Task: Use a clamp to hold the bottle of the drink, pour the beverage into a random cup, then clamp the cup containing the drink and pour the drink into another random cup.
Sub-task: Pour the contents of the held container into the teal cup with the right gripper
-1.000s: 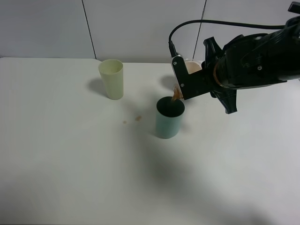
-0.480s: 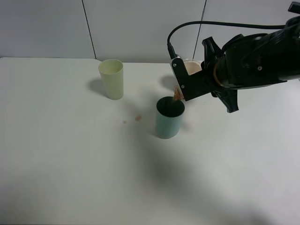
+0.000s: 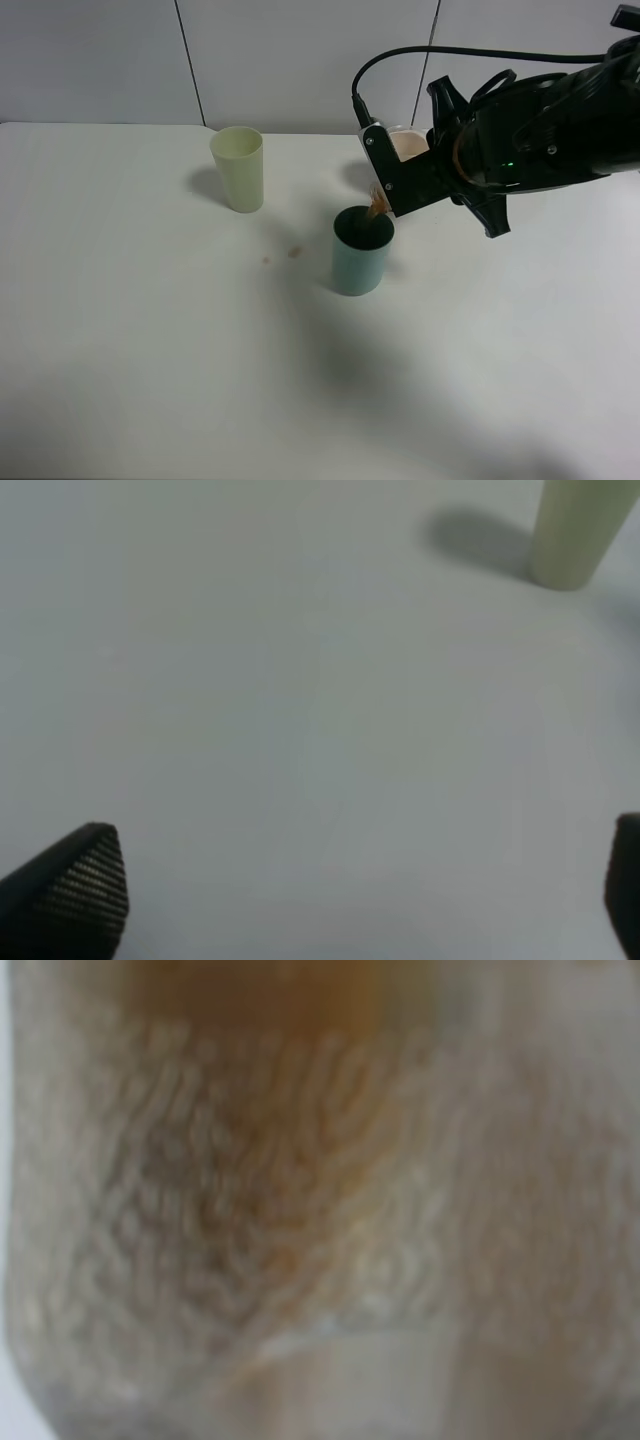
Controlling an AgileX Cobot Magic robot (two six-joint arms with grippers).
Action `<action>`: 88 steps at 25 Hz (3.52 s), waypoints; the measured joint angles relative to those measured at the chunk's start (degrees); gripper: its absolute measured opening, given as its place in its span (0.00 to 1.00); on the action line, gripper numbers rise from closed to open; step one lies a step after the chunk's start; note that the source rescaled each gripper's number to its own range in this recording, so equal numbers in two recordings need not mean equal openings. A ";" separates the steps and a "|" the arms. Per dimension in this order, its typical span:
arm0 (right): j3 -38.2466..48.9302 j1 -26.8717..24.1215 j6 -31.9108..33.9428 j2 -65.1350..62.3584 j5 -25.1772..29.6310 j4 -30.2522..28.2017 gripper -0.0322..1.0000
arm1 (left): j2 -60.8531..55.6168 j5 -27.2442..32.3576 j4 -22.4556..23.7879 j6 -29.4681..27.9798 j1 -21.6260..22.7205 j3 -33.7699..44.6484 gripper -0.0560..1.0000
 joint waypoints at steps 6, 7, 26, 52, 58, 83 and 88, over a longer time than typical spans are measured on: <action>0.00 0.00 -0.05 0.00 0.68 -1.08 0.05 | 0.00 0.00 0.00 0.00 0.00 0.00 0.90; 0.00 0.00 -0.05 0.00 0.68 -1.19 0.05 | 0.00 0.00 0.00 0.00 0.00 0.00 0.90; -0.07 0.84 -0.05 0.00 -1.11 -4.99 0.05 | 0.00 0.00 0.00 0.00 0.00 0.00 0.90; -0.18 1.14 0.18 0.00 -2.19 -15.06 0.05 | 0.00 0.00 0.00 0.00 0.00 0.00 0.90; -0.18 2.15 0.67 0.00 -3.58 -16.67 0.05 | 0.00 0.00 0.00 0.00 0.00 0.00 0.90; -0.18 2.44 3.64 0.00 -5.38 -25.73 0.05 | 0.00 0.00 0.00 0.00 0.00 0.00 0.90; -0.18 2.44 3.64 0.00 -5.44 -25.73 0.05 | 0.00 0.00 0.00 0.00 0.00 0.00 0.90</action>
